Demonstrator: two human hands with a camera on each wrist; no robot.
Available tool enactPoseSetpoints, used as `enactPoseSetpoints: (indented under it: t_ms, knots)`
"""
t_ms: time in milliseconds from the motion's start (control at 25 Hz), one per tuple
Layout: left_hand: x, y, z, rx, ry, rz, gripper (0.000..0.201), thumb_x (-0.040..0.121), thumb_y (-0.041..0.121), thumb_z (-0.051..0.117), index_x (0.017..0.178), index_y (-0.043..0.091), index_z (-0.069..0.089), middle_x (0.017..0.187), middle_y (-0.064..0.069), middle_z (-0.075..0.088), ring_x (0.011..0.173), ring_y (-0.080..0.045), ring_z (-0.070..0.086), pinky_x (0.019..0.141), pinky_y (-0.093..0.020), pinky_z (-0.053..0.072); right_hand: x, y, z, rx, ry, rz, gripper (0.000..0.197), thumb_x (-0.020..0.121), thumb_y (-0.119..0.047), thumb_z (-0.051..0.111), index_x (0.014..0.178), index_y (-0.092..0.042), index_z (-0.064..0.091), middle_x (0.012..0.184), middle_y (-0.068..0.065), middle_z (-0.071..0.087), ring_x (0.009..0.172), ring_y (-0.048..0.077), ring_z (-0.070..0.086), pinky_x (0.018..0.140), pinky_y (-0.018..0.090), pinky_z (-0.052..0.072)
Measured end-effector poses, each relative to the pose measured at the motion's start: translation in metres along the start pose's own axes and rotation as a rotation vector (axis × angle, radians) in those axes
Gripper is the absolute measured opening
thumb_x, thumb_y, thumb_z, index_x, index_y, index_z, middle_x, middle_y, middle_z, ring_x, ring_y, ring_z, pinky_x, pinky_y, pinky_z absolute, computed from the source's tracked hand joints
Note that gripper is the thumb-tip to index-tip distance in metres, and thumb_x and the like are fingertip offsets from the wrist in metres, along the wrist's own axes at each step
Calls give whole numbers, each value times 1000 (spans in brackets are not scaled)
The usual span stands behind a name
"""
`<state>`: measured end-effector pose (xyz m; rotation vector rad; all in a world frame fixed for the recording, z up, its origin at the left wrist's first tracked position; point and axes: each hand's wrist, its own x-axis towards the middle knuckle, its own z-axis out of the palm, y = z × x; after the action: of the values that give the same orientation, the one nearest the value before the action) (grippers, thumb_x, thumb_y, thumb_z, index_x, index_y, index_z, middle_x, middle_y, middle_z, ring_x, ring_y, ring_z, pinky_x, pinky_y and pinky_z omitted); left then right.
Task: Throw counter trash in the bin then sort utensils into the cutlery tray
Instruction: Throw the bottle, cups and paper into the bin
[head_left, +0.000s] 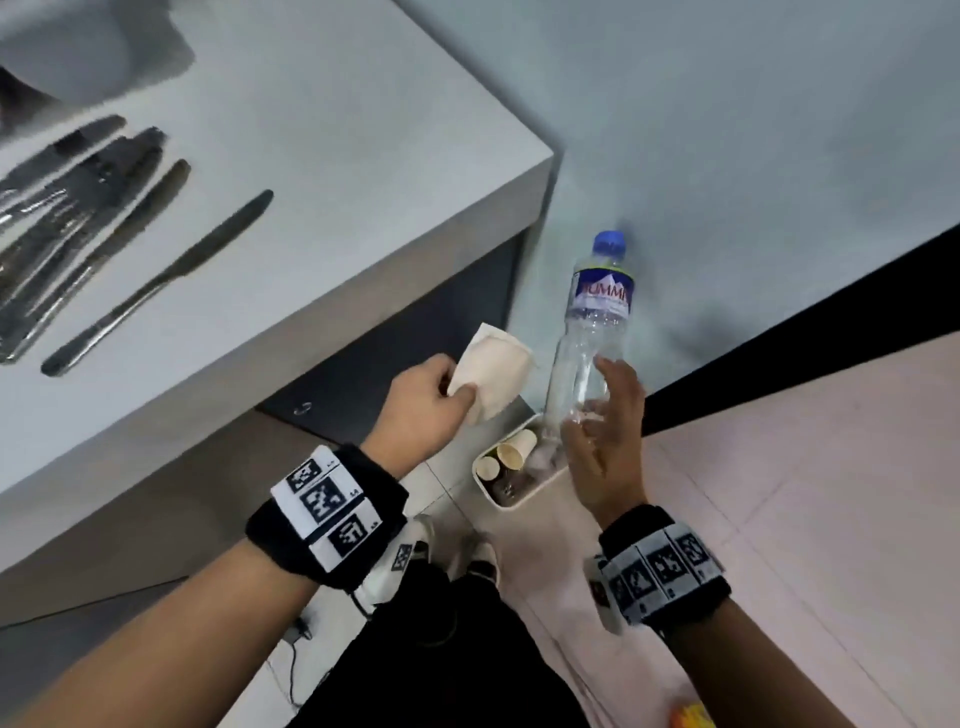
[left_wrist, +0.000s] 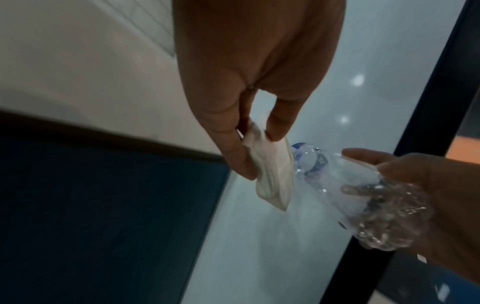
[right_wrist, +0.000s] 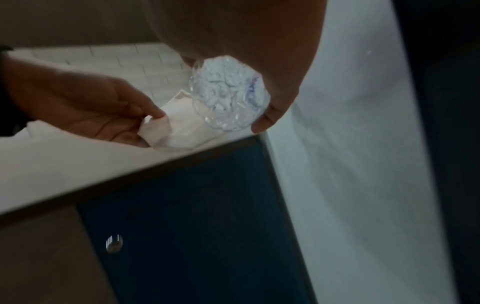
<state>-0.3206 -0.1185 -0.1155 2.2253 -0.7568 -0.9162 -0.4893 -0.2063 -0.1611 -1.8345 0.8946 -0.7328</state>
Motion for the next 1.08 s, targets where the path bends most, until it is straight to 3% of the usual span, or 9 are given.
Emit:
enactPoseSetpoints:
  t_ms: [40, 80, 200, 280, 440, 600, 880, 1000, 1080]
  knots:
    - [6, -9, 16, 32, -33, -30, 14, 88, 19, 55, 76, 15, 50, 73, -1, 52, 72, -19, 48, 60, -26, 34, -15, 22, 1, -35, -11, 37, 59, 74, -31, 48, 131, -22, 33, 139, 30, 27, 122, -12, 33, 96, 15, 42]
    - [14, -19, 31, 65, -63, -59, 8, 89, 19, 54, 87, 11, 55, 81, -5, 57, 78, -22, 52, 66, -25, 36, -29, 42, 4, -67, -38, 82, 61, 74, -32, 47, 132, -20, 34, 139, 31, 26, 123, -13, 30, 97, 19, 40]
    - [42, -52, 76, 169, -181, -142, 30, 90, 14, 48, 118, 9, 56, 111, -15, 65, 102, -31, 59, 79, -29, 42, -64, 97, 24, -131, -204, 344, 67, 78, -33, 50, 140, -16, 35, 146, 25, 17, 130, 17, 33, 100, 26, 38]
    - [64, -78, 107, 250, -255, -187, 37, 89, 10, 46, 125, 9, 53, 123, -16, 63, 112, -33, 57, 87, -29, 43, -77, 133, 42, -157, -279, 523, 67, 80, -28, 53, 143, -18, 32, 148, 20, 15, 132, 33, 35, 104, 32, 37]
    - [108, -141, 165, 316, -354, -253, 39, 88, 9, 45, 126, 8, 52, 125, -16, 62, 113, -32, 58, 85, -28, 44, -81, 205, 82, -184, -292, 729, 72, 76, -39, 46, 144, -26, 27, 149, 20, 14, 132, 40, 35, 110, 45, 35]
    - [154, -206, 227, 370, -378, -275, 37, 91, 12, 44, 127, 5, 52, 125, -17, 62, 116, -32, 57, 93, -29, 44, -69, 293, 120, -117, -235, 880, 67, 89, -20, 52, 147, -28, 20, 154, 17, -1, 134, 39, 36, 105, 32, 36]
    - [213, -281, 318, 473, -428, -270, 36, 91, 14, 44, 124, 3, 53, 123, -20, 61, 114, -36, 58, 94, -34, 47, -63, 406, 181, -169, -182, 956, 79, 84, -26, 64, 148, -22, 18, 156, 11, 0, 141, 37, 24, 116, 39, 23]
    - [228, -294, 347, 517, -445, -245, 36, 91, 16, 45, 124, 5, 56, 123, -21, 62, 114, -38, 58, 98, -38, 48, -51, 432, 188, -258, -281, 988, 85, 85, -28, 63, 149, -22, 8, 159, 10, -4, 144, 39, 14, 119, 44, 17]
    - [237, -303, 364, 527, -466, -243, 36, 93, 17, 45, 124, 4, 57, 124, -22, 61, 116, -38, 57, 101, -39, 45, -45, 444, 188, -332, -341, 987, 86, 85, -30, 63, 149, -24, 7, 159, 9, -5, 144, 40, 14, 119, 46, 21]
